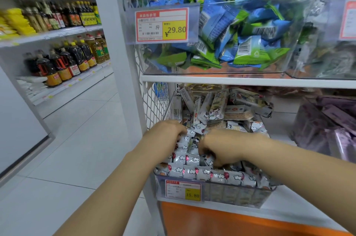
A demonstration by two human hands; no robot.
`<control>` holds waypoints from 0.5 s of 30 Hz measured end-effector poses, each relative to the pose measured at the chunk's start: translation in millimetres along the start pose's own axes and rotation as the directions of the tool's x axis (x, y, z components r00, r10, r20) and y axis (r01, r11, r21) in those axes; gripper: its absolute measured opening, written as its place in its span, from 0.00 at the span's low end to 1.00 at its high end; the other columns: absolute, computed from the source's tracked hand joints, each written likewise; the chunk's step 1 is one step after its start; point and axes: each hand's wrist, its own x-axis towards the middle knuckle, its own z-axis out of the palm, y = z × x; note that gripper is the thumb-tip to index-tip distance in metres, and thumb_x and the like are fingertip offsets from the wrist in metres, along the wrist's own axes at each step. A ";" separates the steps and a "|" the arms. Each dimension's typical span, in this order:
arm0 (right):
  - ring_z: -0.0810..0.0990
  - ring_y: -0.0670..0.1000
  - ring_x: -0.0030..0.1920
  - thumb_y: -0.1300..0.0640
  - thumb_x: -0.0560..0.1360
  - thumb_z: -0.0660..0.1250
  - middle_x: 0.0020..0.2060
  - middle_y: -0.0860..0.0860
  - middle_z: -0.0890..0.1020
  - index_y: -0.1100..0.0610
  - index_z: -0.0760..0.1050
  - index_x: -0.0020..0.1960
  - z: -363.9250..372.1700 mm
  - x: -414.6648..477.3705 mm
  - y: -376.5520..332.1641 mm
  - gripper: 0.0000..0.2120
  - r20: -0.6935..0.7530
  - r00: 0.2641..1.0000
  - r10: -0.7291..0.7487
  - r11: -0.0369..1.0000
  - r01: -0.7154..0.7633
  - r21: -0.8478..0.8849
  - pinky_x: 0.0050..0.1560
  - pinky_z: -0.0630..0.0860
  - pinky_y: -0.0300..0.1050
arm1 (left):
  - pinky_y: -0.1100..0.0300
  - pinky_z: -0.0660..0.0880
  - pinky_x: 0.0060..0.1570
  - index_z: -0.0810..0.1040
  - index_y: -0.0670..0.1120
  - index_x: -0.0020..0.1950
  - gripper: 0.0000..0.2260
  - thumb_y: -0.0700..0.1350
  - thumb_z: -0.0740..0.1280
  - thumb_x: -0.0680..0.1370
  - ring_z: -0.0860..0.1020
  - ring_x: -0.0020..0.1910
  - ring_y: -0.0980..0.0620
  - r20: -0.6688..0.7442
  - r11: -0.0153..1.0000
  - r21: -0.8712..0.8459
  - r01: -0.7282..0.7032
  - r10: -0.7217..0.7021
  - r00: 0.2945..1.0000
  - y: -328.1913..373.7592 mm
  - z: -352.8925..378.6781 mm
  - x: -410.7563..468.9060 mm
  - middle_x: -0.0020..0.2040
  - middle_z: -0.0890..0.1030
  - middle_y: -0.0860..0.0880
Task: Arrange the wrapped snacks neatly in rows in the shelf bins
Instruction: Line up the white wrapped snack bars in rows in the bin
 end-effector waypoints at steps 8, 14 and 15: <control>0.78 0.56 0.48 0.61 0.74 0.63 0.49 0.53 0.79 0.53 0.75 0.58 5.9 -0.3 2.4 0.13 -0.119 0.992 -0.049 0.997 0.042 -0.058 0.49 0.77 0.51 | 0.55 0.74 0.54 0.79 0.50 0.60 0.16 0.34 0.63 0.76 0.77 0.53 0.49 0.006 0.999 -0.030 0.024 -0.023 1.000 -4.8 6.6 0.0 0.56 0.78 0.49; 0.75 0.52 0.54 0.69 0.75 0.57 0.58 0.50 0.77 0.50 0.74 0.63 -4.9 -4.5 8.1 0.22 -0.205 0.978 -0.039 0.984 0.073 0.161 0.57 0.74 0.50 | 0.53 0.76 0.54 0.78 0.54 0.61 0.21 0.34 0.67 0.73 0.77 0.54 0.49 0.012 1.000 0.022 0.014 -0.014 1.000 -5.4 9.0 -1.0 0.57 0.78 0.51; 0.75 0.50 0.52 0.69 0.74 0.56 0.57 0.49 0.76 0.50 0.74 0.62 -7.0 -5.0 8.6 0.23 -0.193 0.981 -0.023 0.976 0.064 0.209 0.55 0.74 0.49 | 0.53 0.76 0.54 0.78 0.54 0.61 0.20 0.34 0.67 0.74 0.77 0.54 0.49 0.010 0.999 0.029 0.014 -0.014 1.000 -4.7 8.4 -1.6 0.57 0.77 0.51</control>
